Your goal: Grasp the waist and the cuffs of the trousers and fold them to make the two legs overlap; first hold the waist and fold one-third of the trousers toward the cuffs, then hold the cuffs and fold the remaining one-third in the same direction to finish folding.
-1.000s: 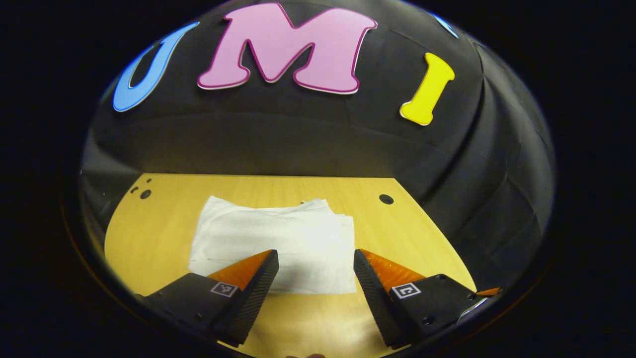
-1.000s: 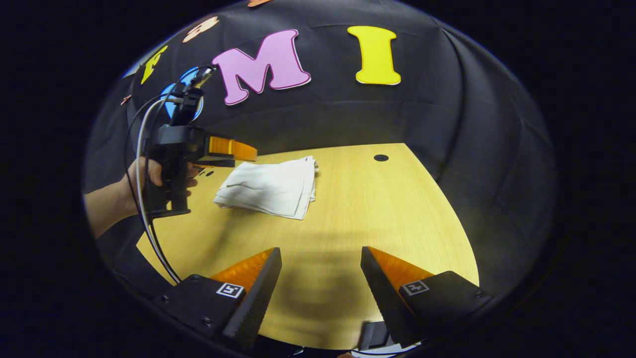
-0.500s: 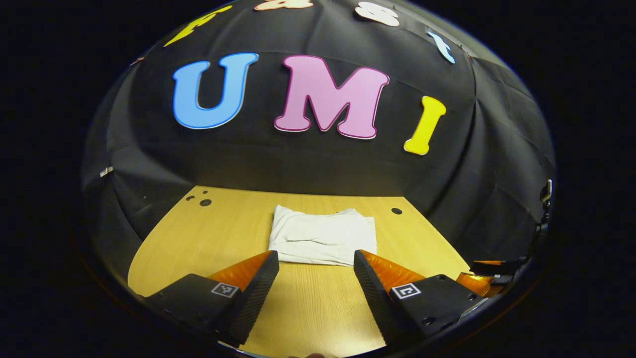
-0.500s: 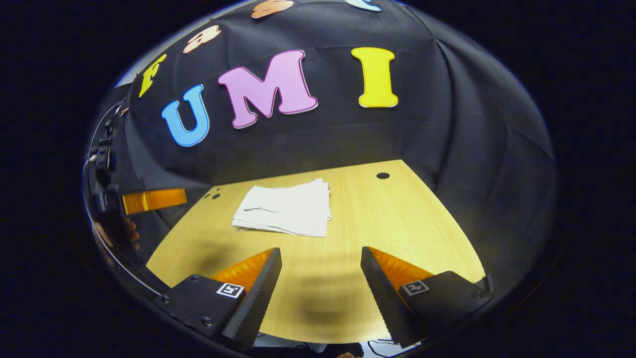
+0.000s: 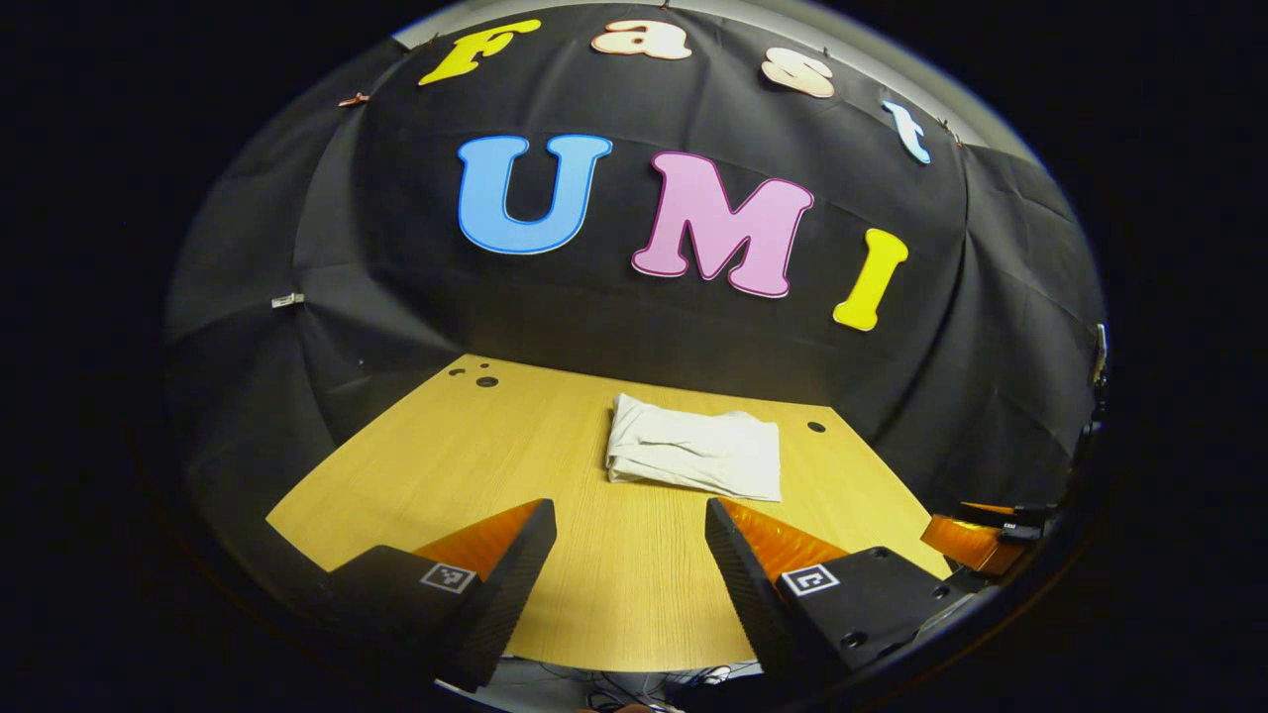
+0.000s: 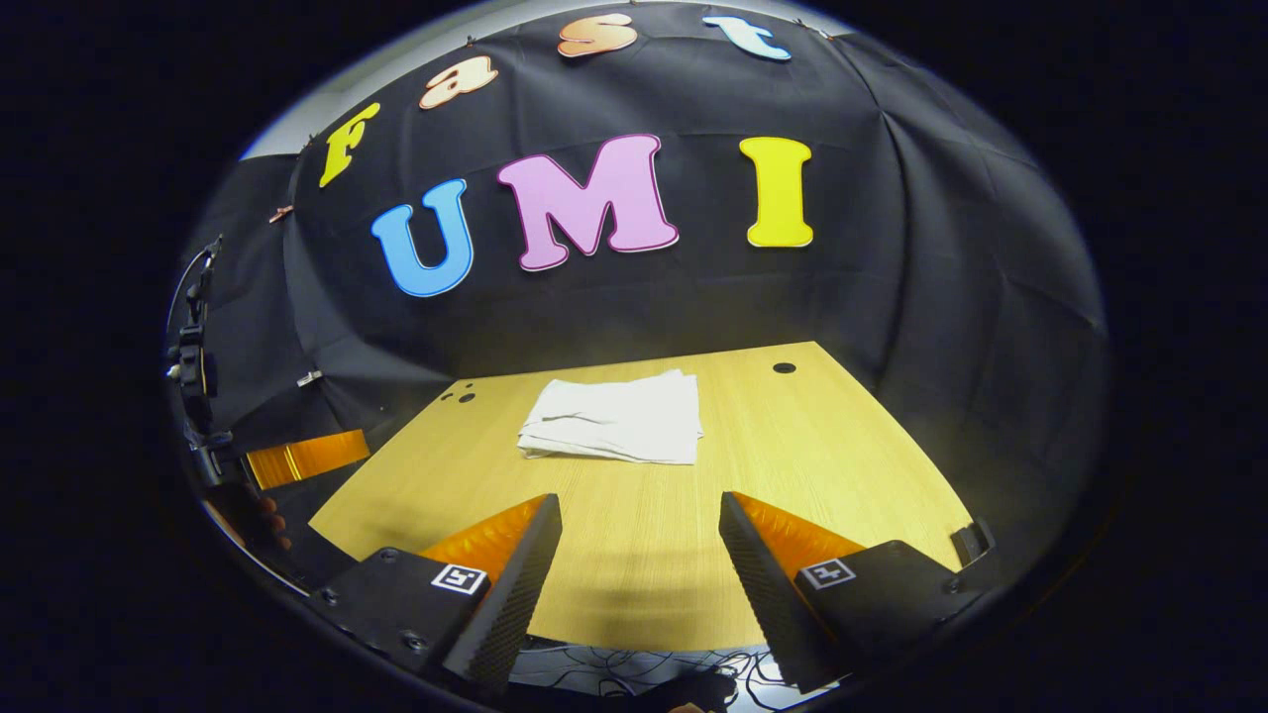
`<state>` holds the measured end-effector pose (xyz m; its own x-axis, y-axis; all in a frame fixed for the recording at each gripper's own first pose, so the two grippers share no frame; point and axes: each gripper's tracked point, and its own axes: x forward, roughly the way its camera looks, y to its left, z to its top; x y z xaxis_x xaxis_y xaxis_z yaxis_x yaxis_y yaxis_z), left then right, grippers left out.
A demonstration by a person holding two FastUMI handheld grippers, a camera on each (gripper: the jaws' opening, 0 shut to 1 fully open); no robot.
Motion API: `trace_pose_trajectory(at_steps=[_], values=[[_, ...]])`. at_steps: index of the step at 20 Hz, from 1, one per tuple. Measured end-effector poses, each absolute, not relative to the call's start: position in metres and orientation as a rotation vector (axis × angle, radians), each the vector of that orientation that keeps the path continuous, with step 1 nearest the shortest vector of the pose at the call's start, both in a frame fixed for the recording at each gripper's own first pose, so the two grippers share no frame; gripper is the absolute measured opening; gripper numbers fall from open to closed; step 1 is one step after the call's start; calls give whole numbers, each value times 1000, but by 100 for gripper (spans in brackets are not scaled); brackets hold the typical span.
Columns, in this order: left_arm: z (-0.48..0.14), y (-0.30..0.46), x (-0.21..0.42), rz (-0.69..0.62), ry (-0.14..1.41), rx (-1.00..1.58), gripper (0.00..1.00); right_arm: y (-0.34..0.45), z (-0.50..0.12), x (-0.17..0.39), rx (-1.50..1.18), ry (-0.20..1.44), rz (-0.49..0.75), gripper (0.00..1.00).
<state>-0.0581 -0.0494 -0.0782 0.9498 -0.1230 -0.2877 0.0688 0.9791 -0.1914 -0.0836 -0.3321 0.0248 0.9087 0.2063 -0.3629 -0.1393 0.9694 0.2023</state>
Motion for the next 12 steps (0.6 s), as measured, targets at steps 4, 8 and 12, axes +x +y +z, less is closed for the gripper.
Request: trace_pose_trajectory(at_steps=[4,8,12], values=[[-81,-61,-77,-111,275,-140,96,-319,15,-102,169,423,192,98],[-81,-68,-78,-142,274,-113,96,-316,15,-105,172,426,201,98],[-82,-67,-75,-136,279,-131,96,-318,16,-108,185,427,200,98]])
